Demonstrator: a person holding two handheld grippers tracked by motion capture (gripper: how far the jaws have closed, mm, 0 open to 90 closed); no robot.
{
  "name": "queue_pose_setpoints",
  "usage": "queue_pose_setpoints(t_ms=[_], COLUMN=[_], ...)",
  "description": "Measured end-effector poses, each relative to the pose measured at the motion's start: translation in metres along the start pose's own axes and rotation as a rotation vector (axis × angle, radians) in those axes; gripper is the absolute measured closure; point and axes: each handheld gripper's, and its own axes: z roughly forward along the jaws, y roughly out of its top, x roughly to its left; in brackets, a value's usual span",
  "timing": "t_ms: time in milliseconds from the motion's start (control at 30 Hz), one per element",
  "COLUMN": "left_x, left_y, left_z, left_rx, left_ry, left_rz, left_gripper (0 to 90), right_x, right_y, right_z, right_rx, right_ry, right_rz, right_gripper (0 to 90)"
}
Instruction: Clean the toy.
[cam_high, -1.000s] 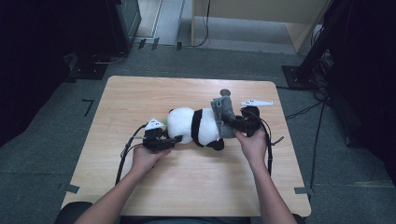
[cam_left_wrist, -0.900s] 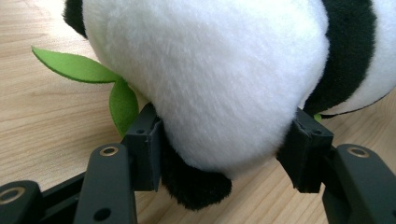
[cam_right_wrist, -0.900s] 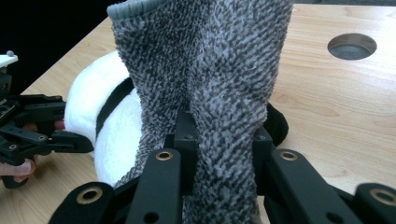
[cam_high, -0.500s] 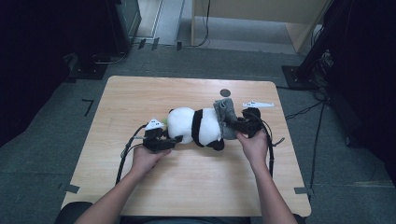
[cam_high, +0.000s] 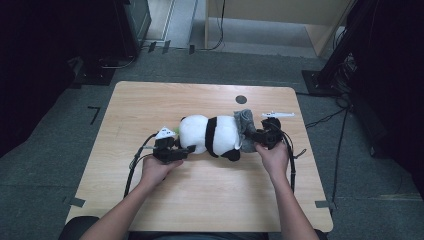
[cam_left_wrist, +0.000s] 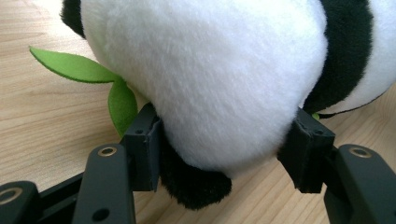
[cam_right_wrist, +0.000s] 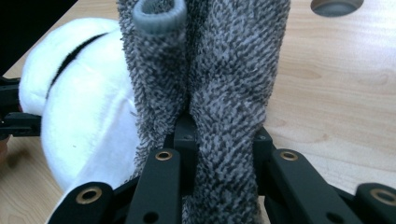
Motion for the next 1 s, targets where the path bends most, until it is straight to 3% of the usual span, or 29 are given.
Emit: queue_pose_setpoints(t_ms=[600,833,1000], left_x=[0.001,0.002,-0.001], left_y=[0.000,-0.001,0.000], left_z=[0.000,-0.001,-0.003], left_rx=[0.005,-0.001,-0.013], left_ry=[-0.003,-0.010,-0.009], left_rz=[-0.008,-0.007,0.006], left_gripper=[39.5,39.6,42.2], right_x=[-0.012,-0.020,-0.022], right_y=[-0.013,-0.018,-0.018], right_z=[0.024,0.037,0.039], right_rx=[0.104,0.148,0.180], right_ry=[-0.013,0.024,-0.002], right_rz=[0.067,0.108,0.090], right_gripper=[74.6,74.9,75.5])
